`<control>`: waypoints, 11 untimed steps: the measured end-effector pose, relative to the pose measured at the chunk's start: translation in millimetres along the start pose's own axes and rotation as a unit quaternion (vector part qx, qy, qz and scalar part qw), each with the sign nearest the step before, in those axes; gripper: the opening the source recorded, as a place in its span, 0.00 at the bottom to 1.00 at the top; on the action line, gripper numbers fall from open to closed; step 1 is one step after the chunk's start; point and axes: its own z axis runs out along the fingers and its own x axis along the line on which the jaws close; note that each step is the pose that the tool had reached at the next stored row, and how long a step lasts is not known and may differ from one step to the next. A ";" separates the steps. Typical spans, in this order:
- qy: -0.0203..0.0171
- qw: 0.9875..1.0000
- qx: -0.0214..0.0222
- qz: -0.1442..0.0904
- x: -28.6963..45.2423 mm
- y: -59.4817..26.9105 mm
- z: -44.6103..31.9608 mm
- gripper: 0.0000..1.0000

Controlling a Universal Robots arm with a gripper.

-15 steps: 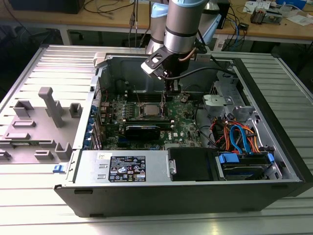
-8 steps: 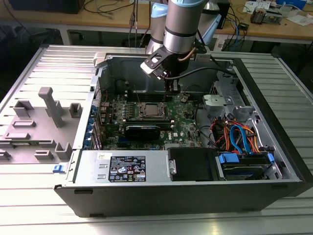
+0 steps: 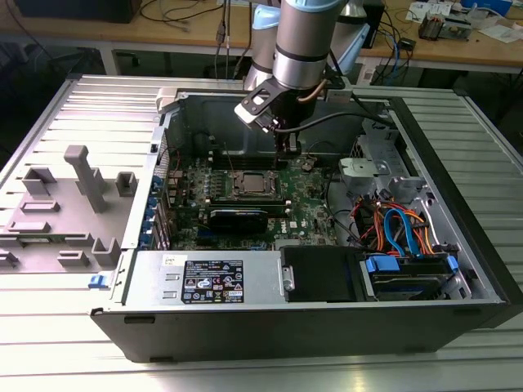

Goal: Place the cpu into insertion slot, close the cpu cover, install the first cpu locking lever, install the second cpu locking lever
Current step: 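Close the cpu cover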

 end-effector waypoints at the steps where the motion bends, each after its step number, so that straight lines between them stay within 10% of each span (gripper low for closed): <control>1: 0.000 1.000 0.000 0.000 0.0 -0.2 0.0 0.11; 11: 0.000 1.000 0.000 0.000 -3.8 -7.3 2.2 0.11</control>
